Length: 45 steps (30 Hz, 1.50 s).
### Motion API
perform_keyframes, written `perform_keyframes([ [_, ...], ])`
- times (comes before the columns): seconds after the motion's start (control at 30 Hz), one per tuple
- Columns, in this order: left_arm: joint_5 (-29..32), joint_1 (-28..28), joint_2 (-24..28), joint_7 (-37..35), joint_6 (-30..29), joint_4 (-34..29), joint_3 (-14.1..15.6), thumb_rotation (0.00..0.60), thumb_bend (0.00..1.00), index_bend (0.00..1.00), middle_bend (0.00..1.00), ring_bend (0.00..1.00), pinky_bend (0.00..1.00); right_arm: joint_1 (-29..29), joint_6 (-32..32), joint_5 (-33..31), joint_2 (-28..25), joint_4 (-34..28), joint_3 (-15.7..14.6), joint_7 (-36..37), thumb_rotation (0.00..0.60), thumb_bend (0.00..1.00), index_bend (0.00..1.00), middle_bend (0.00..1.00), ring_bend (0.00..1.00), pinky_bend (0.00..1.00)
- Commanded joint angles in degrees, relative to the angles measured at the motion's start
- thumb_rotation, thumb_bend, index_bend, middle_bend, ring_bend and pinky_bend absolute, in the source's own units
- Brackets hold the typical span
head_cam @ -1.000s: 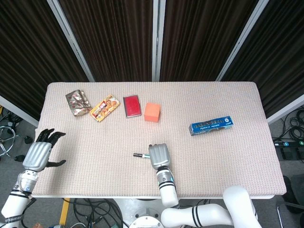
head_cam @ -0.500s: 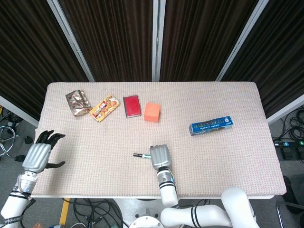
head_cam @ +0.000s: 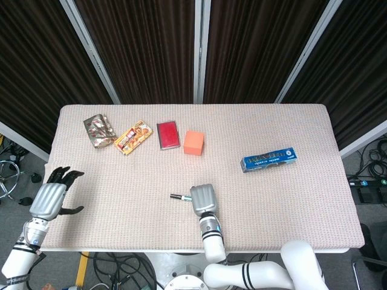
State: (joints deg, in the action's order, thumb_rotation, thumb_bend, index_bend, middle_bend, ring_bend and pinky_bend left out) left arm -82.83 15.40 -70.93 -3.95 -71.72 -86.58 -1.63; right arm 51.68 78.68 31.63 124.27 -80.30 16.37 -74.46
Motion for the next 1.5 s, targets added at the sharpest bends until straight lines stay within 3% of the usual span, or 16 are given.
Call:
perform_keyframes([
  [0.03,0.05,-0.01,0.03,-0.09,0.08,0.0,0.04,0.6,0.06,0.17,0.18,0.05,0.06,-0.12,-0.31,-0.2,0.06,0.13,0.1,-0.13,0.6,0.21,0.5,0.54,0.79,0.89],
  [0.33,0.35,0.25,-0.06,0.01,0.59,-0.04,-0.05,0.6,0.06,0.17,0.18,0.05,0.06,-0.71,-0.34,1.28,-0.4,-0.15,0.23,0.92,0.6,0.25,0.58,0.6,0.79,0.89],
  [0.63,1.02,1.41,-1.18,0.87,1.01,0.03,-1.41,0.6,0.1,0.17,0.18,0.05,0.09,-2.05,2.5,6.83,-5.32,-4.93,0.37,3.12,0.6,0.28,0.62,0.63,0.8,0.89],
  [1.0,5.18,7.04,-7.23,11.56,1.11,-3.14,-8.25,0.6,0.18,0.21,0.25,0.16,0.25,0.66,4.81,14.88,-10.74,-2.68,-0.39,-2.4,0.6,0.28,0.62,0.63,0.8,0.89],
  [1.27,9.53,12.37,-13.68,19.26,2.92,-2.98,-12.31,0.6,0.21,0.29,0.34,0.24,0.34,2.96,2.01,14.52,-8.08,2.43,1.69,-2.19,0.6,0.28,0.63,0.63,0.8,0.89],
  [1.5,14.47,15.72,-20.14,24.59,3.27,-0.63,-14.28,0.6,0.22,0.33,0.39,0.28,0.38,4.31,0.88,17.0,-4.58,8.35,3.89,3.61,0.6,0.27,0.63,0.63,0.8,0.89],
])
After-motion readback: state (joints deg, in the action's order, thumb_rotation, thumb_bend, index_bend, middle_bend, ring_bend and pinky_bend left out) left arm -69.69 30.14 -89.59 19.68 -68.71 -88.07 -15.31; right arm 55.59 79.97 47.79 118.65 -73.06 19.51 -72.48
